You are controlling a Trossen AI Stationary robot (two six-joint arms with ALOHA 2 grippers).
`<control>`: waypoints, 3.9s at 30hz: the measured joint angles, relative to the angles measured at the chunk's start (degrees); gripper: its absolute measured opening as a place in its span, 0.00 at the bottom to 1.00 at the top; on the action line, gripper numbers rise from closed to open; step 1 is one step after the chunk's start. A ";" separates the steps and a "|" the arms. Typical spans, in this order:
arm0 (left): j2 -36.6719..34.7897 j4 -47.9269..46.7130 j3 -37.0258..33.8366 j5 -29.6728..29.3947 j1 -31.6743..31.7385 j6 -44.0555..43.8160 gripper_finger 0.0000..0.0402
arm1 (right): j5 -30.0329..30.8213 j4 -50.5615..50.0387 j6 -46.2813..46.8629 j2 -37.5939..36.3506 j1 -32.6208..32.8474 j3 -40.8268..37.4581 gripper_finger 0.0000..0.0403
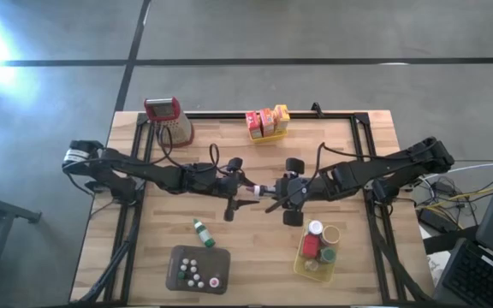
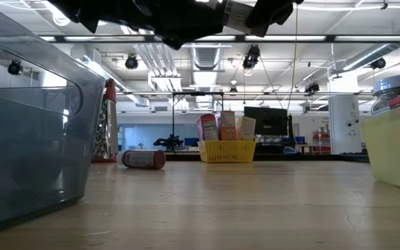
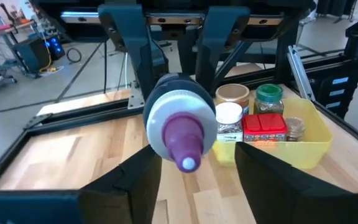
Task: Pick & Place Kitchen Items
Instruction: Put the large violet food coloring bottle into the black bin
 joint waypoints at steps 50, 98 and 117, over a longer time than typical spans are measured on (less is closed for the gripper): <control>-3.65 -5.23 1.61 -2.63 0.02 2.28 0.52 | -0.26 1.82 -2.34 0.11 -0.49 -0.11 0.34; -3.69 -6.17 1.61 -3.26 0.40 3.65 0.31 | -0.23 -3.91 1.11 -0.44 -0.98 0.08 0.61; -9.35 -61.98 19.96 -3.28 -3.29 -9.56 0.31 | 0.77 -30.75 9.88 -27.26 -1.03 -4.23 0.77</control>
